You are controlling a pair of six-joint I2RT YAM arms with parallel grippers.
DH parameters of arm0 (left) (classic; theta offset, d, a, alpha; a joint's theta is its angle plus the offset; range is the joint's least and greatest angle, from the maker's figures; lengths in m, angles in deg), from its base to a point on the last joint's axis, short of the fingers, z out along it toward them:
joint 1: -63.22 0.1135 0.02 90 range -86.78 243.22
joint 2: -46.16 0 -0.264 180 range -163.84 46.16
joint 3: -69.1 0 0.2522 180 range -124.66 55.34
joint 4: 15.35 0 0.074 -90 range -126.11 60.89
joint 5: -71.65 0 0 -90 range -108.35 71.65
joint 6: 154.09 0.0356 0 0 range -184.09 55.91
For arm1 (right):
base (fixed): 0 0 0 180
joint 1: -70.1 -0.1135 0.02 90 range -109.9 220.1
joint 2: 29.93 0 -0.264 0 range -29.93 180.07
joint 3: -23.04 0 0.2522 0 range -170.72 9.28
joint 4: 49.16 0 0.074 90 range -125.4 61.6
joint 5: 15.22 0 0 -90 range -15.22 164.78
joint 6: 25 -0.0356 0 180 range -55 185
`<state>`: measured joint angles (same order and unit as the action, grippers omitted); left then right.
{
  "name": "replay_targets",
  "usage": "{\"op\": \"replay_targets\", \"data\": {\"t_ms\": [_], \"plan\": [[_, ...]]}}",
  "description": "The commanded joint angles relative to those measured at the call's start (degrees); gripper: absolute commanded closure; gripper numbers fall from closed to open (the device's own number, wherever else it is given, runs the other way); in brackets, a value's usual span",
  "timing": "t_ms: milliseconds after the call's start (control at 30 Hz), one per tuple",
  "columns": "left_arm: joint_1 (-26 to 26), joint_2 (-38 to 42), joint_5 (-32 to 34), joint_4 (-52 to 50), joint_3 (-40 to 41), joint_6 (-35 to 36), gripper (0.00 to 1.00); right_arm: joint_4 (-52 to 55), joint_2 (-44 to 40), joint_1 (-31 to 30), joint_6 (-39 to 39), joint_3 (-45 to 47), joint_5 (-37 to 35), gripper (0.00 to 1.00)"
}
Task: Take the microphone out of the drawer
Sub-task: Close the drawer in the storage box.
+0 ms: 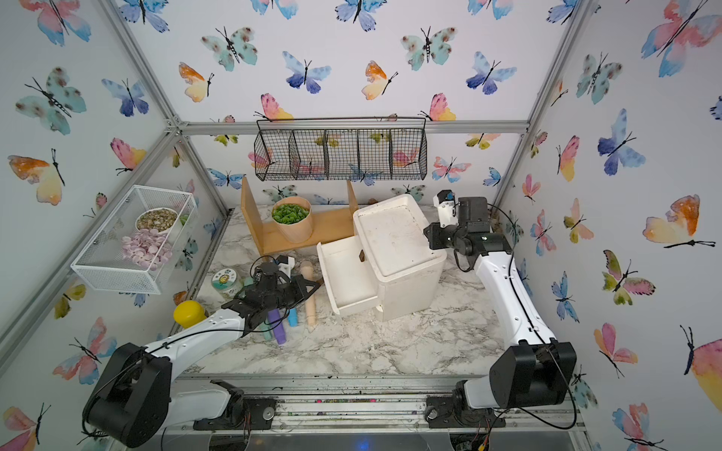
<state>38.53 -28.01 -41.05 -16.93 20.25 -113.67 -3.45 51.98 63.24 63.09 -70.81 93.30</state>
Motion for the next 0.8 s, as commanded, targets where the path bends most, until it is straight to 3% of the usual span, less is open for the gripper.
{"op": "replay_targets", "data": {"t_ms": [0,500,767], "plan": [[-1.87,-2.33,-2.32,4.88,-1.15,-1.87,1.0,0.74,0.18,0.61,-4.49,-1.09,2.31,0.91],[-7.48,-16.09,-2.34,9.85,-12.49,-2.39,1.0,0.18,0.18,0.61,-4.68,-0.35,2.92,0.93],[-7.22,-17.13,-0.29,4.52,-16.7,2.55,1.0,2.07,1.27,0.61,-1.6,-1.89,1.54,0.94]]}}
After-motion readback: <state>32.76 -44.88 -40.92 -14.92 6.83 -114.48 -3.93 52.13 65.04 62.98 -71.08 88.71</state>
